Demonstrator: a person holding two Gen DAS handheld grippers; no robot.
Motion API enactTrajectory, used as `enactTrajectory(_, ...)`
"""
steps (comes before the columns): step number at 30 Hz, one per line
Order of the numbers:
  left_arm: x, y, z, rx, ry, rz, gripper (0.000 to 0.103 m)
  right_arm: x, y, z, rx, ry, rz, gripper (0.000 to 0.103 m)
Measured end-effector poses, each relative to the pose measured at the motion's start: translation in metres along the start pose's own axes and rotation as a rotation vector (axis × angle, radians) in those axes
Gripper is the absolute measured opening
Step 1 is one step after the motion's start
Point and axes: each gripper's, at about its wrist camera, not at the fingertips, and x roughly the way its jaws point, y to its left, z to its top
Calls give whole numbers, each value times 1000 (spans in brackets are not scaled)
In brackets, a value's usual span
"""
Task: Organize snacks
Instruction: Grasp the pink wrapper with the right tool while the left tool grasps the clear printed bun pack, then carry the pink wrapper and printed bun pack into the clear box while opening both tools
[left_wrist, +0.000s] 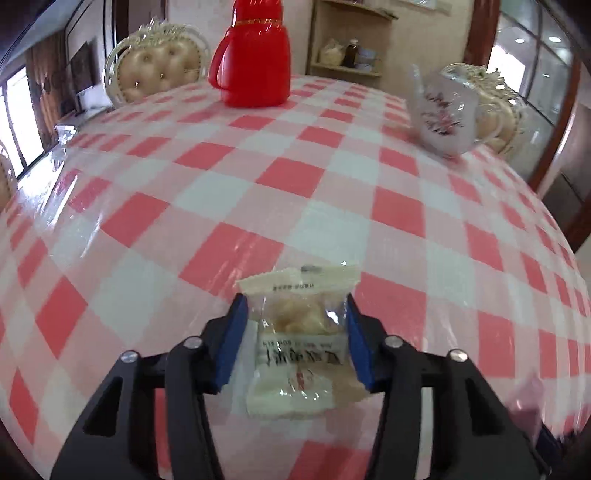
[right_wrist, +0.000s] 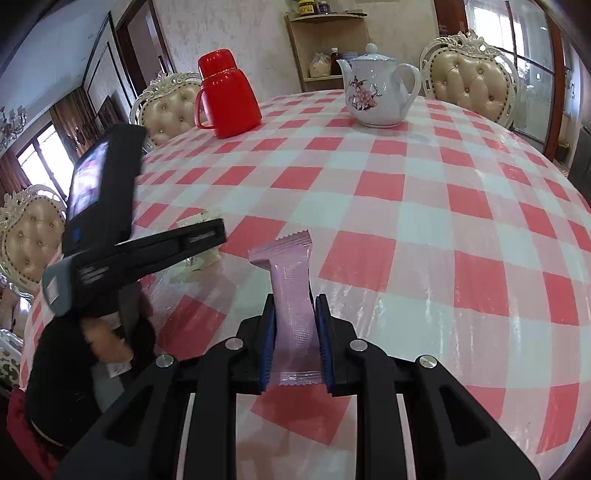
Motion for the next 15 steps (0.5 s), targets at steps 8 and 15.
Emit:
enactTrajectory(8,-48,7,-43,26,-49,-33,44,1,-7,-3,41,-11,35,21)
enactTrajectory(15,-87,28,-70,-19,-86,-66,44,-1,-2,-10,69,-29,83,21)
